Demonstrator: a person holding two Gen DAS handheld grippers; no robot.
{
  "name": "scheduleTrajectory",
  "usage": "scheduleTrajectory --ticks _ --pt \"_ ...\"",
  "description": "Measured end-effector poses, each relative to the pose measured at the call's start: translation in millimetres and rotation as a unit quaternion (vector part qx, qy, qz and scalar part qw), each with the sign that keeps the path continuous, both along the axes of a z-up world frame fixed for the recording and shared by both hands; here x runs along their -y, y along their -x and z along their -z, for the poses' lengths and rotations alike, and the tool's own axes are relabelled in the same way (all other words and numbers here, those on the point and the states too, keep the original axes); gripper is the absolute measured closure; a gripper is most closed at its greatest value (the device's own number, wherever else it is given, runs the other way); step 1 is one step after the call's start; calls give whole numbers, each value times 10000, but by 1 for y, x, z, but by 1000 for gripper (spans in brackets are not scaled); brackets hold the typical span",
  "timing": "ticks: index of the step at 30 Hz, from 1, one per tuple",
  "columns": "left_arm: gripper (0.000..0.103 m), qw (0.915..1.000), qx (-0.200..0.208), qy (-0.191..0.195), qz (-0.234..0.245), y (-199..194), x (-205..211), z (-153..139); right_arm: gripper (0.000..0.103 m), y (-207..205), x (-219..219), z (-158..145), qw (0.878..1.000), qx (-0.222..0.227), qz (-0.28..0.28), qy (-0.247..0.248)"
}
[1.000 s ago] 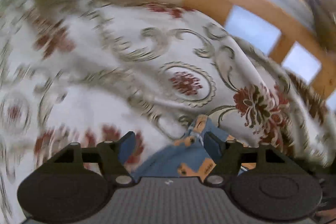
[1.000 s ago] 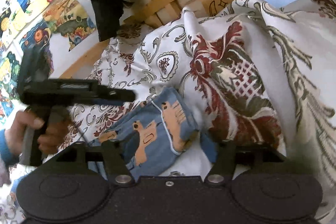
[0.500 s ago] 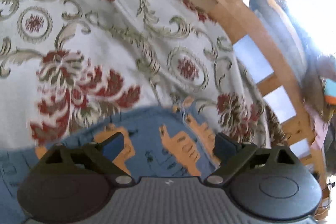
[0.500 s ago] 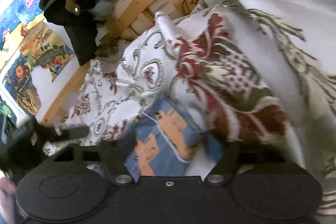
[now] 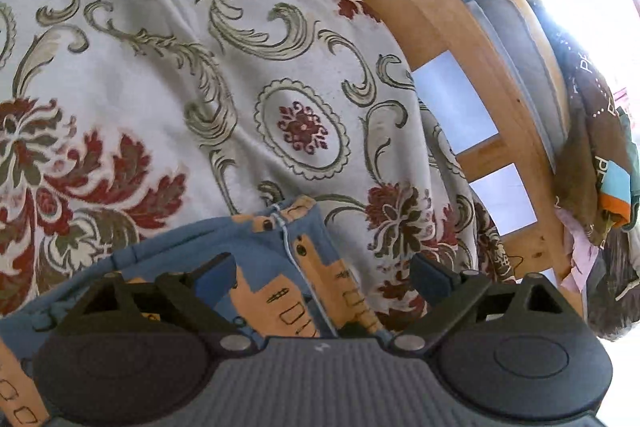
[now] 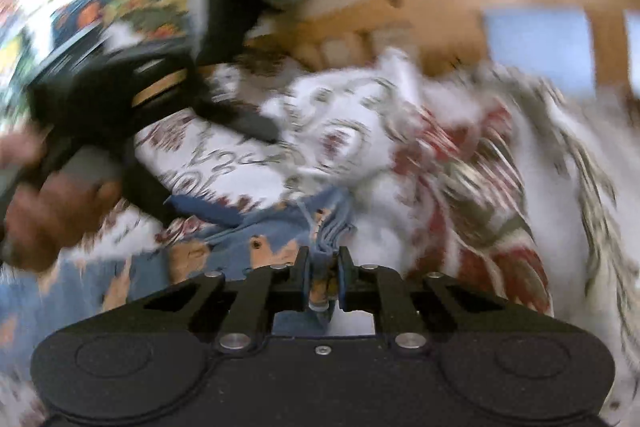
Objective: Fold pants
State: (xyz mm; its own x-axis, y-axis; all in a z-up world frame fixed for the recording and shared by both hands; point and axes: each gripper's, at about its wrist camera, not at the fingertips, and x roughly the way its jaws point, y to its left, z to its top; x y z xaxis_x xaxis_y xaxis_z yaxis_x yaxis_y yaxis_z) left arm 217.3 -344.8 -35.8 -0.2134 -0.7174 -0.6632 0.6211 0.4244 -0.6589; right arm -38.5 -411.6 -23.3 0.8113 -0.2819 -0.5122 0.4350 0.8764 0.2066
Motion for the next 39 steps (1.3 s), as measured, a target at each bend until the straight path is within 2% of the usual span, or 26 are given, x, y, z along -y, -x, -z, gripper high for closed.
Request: scheduleTrajectory --ticks 4,8,13,19,22,24,26,27,28,29,32,36,39 --pt "7 9996 71 -160 218 1 10 -12 90 -8 -30 -7 9943 -134 -533 910" --pt "7 9986 -9 -443 302 2 20 -15 90 -12 -47 -8 9856 -247 -861 1437" --pt "13 9921 61 -1181 425 5 42 -12 90 -16 -62 -7 9756 -408 -1090 1864" --pt "18 9811 571 -1749 607 21 67 -18 90 -16 -68 -5 9699 -462 -1201 2067" --pt "28 9713 894 -2056 798 34 78 -22 90 -12 -73 -3 9662 -466 -1260 2198" --pt "42 9646 1126 -2223 859 40 83 -24 90 -10 -77 -2 9637 -463 -1302 2286" --pt "74 9586 1289 -2365 922 44 87 -25 90 -9 -80 -2 9620 -460 -1318 2345" --pt "76 9570 1334 -2412 900 44 87 -25 90 -8 -80 -2 9619 -465 -1312 2355" --pt "78 9581 1293 -2404 864 43 86 -25 90 -8 -80 -2 9621 -468 -1299 2350" --pt "83 9619 1177 -2328 813 41 84 -26 90 -7 -79 -4 9631 -465 -1272 2327" --pt "85 9742 917 -1948 673 32 68 -32 90 -3 -75 -12 9696 -417 -1137 2127" --pt "86 9907 473 -1234 311 20 31 -46 90 2 -78 -31 9725 -224 -1080 2053" --pt "86 9970 97 -768 9 6 -6 -58 90 1 -89 -47 9714 19 -1164 2070"
